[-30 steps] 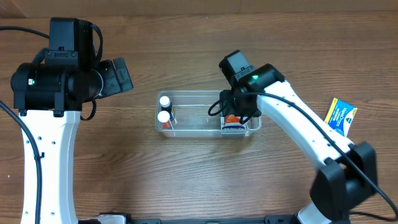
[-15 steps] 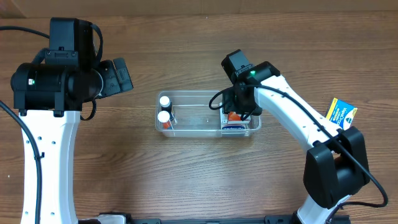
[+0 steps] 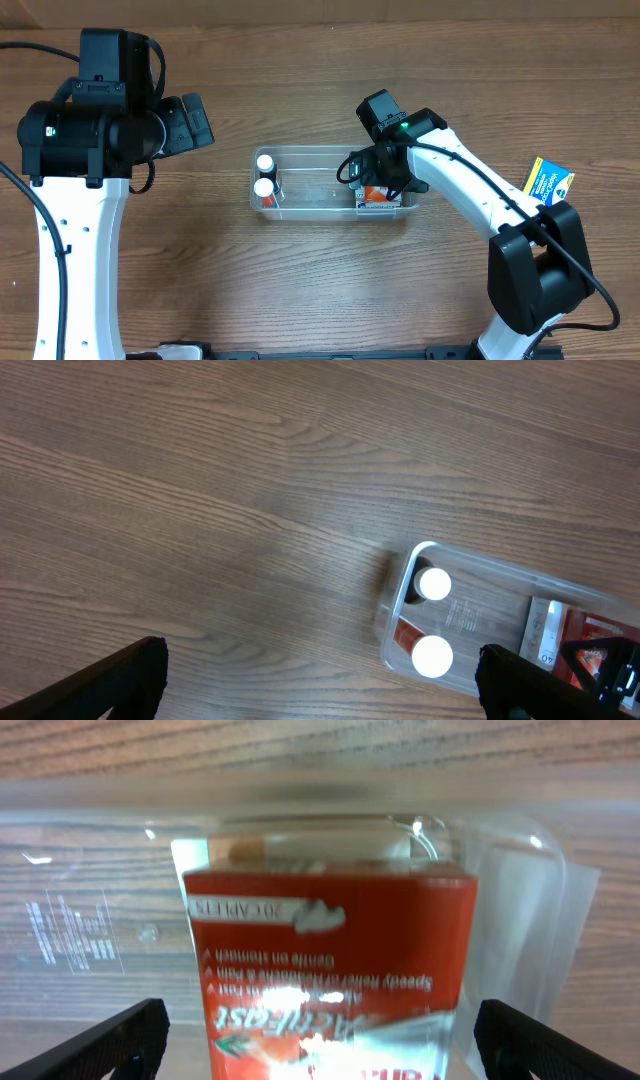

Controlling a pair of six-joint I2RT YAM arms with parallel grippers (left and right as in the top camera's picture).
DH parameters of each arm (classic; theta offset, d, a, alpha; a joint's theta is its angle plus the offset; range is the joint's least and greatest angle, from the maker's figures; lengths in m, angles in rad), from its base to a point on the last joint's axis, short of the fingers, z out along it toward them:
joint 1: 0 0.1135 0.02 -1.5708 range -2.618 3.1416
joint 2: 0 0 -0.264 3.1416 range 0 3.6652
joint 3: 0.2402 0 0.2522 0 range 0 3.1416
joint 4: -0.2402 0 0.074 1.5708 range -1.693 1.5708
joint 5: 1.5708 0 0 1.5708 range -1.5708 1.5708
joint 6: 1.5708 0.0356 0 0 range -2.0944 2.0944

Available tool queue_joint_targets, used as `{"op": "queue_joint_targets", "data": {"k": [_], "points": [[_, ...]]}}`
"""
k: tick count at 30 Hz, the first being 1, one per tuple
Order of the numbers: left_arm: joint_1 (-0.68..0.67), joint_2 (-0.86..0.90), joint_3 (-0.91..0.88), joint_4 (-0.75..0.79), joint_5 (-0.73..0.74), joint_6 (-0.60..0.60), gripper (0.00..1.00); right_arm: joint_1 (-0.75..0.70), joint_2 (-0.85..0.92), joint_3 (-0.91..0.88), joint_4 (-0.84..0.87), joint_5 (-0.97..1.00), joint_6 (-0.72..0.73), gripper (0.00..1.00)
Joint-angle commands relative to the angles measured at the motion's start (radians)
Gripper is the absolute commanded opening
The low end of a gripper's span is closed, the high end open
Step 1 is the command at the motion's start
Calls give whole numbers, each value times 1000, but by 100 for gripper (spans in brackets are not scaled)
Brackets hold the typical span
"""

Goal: Pack container
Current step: 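Place the Panadol box into the container beside the Hansaplast box, then grasp the blue Vicks VapoDrops box with the right gripper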

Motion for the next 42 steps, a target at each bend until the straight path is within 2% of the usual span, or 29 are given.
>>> {"op": "queue_joint_targets", "data": {"k": [1, 5, 9, 12, 14, 18, 25, 31, 42], "points": [[5, 4, 1, 0, -8, 23, 100, -2, -44, 89, -50, 51, -2, 100], [5, 4, 1, 0, -8, 23, 100, -65, -200, 274, -130, 145, -1, 100], [5, 4, 1, 0, -8, 23, 100, -307, -322, 318, -169, 210, -2, 100], [5, 4, 1, 2, -8, 23, 100, -599, -298, 306, -237, 164, -23, 100], [5, 4, 1, 7, -8, 23, 100, -722, -259, 280, -224, 114, -93, 100], [5, 4, 1, 9, -8, 23, 100, -850, -145, 240, -217, 101, -194, 100], [5, 4, 1, 8, -8, 23, 100, -911, 90, 240, -189, 101, -270, 100], [5, 4, 1, 8, -8, 22, 100, -912, 238, 240, -180, 93, -270, 100], [5, 4, 1, 9, -8, 22, 100, -912, 293, 215, -140, 47, -270, 100]]}}
